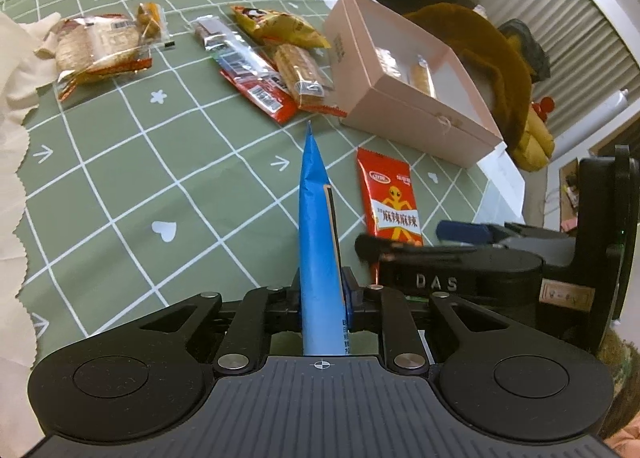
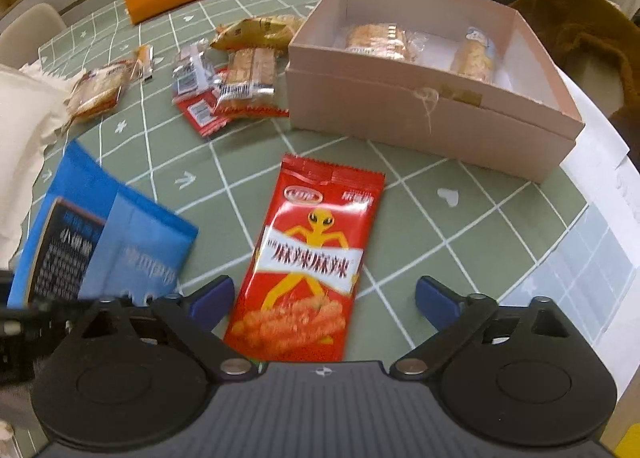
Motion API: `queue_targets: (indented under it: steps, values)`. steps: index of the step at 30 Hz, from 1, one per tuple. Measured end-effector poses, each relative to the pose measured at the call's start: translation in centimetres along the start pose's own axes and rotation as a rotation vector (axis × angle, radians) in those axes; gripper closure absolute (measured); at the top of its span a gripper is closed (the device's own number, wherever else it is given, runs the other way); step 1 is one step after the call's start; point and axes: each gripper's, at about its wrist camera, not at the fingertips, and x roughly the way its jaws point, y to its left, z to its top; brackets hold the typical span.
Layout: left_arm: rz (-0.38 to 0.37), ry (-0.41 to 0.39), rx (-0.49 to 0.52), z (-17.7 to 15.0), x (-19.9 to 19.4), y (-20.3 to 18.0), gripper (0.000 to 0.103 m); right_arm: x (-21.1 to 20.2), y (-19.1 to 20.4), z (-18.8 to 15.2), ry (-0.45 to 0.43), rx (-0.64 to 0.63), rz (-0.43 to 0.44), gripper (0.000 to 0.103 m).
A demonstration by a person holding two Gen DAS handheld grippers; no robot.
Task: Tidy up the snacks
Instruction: 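Grasp the red spicy-strip packet with the right tool while the left tool holds the blue bag, then lower the blue bag and red packet into the pink box and open both tools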
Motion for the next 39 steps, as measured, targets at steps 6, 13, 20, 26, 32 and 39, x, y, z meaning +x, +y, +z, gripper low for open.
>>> queue_targets:
  steps: [6, 13, 20, 26, 32, 39]
  values:
    - [0.013, 0.010, 0.008, -0.1, 0.2, -0.7, 0.083, -1.3, 0.1, -0.3, -0.016, -0.037, 0.018, 0.050]
    - [0.002, 0.041, 0.054, -0.2, 1.1, -3.1, 0.083, -3.2, -2.4, -2.5, 0.000, 0.041, 0.075, 0.054]
    - [-0.031, 0.012, 0.118, -0.3, 0.4, -6.4, 0.084, -5.9, -6.1, -4.5, -0.008, 0.109, 0.047, 0.056]
    - [-0.137, -0.167, 0.171, 5.4, -4.5, -10.2, 0.084, -11.7, -9.0, -2.4, -0.131, 0.148, 0.037, 0.057]
    - [-0.217, -0.382, 0.292, 14.6, -10.2, -15.8, 0.084, -19.9, -12.2, 4.3, -0.348, 0.122, 0.015, 0.057]
    - [-0.287, -0.359, 0.231, 19.6, -7.1, -17.4, 0.084, -22.4, -15.4, 11.7, -0.432, 0.146, 0.008, 0.057]
